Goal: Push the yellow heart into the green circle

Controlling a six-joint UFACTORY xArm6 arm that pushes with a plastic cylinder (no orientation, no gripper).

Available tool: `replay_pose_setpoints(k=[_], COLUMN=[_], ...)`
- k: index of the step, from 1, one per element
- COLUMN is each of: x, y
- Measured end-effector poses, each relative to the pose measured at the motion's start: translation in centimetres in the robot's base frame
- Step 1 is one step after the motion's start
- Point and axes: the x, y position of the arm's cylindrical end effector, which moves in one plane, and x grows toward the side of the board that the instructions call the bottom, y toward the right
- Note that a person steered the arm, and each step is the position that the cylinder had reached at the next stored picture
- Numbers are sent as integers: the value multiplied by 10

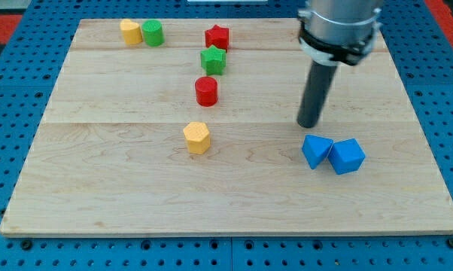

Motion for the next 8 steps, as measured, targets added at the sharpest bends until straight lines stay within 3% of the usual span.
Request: replay_pose_setpoints(k=[1,2,3,4,5,6,7,8], x=[22,99,137,125,85,-3,-93,-155], y=[-42,-48,-104,-213,-333,-383,-406,-402])
